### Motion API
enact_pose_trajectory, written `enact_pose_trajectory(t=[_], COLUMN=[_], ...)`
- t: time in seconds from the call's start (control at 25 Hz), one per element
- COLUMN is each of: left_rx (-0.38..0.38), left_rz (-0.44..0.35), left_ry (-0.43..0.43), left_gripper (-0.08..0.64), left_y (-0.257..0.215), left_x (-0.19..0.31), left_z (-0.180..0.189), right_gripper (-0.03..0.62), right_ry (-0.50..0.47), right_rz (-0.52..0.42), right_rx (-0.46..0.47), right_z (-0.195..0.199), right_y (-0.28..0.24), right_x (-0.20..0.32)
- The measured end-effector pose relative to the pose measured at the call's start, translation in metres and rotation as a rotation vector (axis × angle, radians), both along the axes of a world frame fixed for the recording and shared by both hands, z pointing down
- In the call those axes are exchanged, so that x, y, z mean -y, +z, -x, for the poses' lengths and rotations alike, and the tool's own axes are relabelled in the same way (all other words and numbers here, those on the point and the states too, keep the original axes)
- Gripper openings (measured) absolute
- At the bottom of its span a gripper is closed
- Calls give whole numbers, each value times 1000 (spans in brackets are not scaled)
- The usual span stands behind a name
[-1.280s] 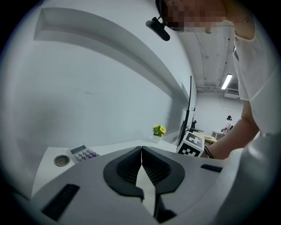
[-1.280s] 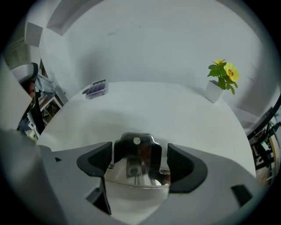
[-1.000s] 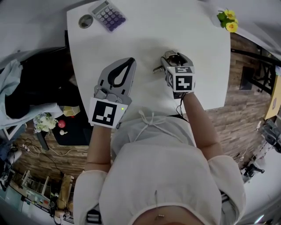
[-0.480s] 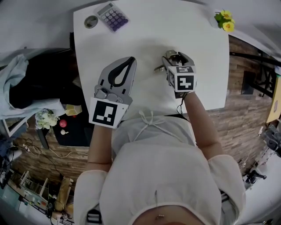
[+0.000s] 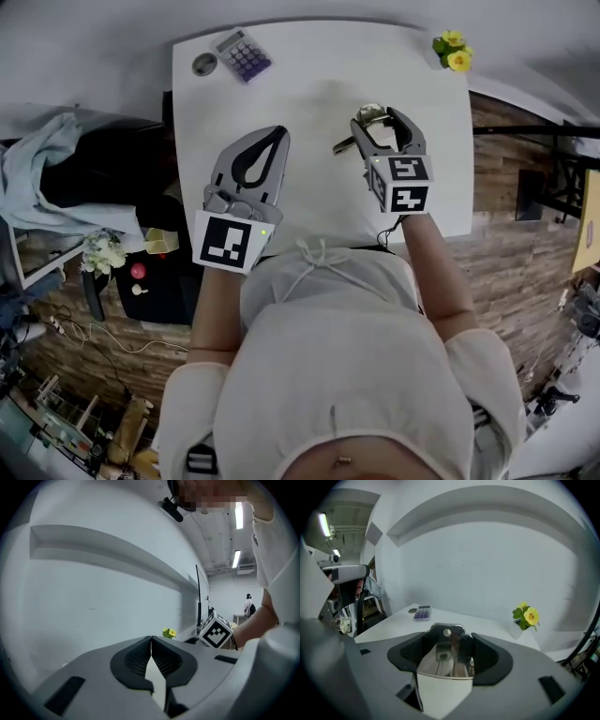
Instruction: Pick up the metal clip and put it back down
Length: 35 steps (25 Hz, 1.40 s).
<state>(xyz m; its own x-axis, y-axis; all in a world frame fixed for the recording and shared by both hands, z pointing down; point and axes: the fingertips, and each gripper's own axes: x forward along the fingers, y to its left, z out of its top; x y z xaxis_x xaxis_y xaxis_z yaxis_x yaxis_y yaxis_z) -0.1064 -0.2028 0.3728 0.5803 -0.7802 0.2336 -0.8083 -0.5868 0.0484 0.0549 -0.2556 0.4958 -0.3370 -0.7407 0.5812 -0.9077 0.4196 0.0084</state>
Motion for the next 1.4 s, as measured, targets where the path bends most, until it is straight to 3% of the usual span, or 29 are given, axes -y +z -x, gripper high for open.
enact_pose_trajectory(t=[0.28, 0.44, 0.64, 0.88, 1.12, 1.4], left_rx=[13, -28, -6, 11, 15, 19], left_rz=[-77, -161, -199, -209, -198, -190], left_ry=[-48, -85, -120, -169, -179, -171], left_gripper=[20, 20, 20, 20, 20, 20], left_y=[-37, -61, -77, -85, -85, -79], left_x=[-16, -21, -27, -30, -35, -35], left_z=[-8, -13, -11, -8, -14, -19], right_gripper=[302, 302, 302, 302, 302, 302], right_ry=[-9, -20, -30, -89, -112, -96], right_rz=[-186, -288, -388, -511, -572, -548], right_rx=[89, 130, 162, 116, 102, 134], right_z=[-23, -36, -54, -60, -66, -67], right_y=[-77, -119, -161, -190, -207, -201], right_x=[-12, -24, -38, -57, -69, -63])
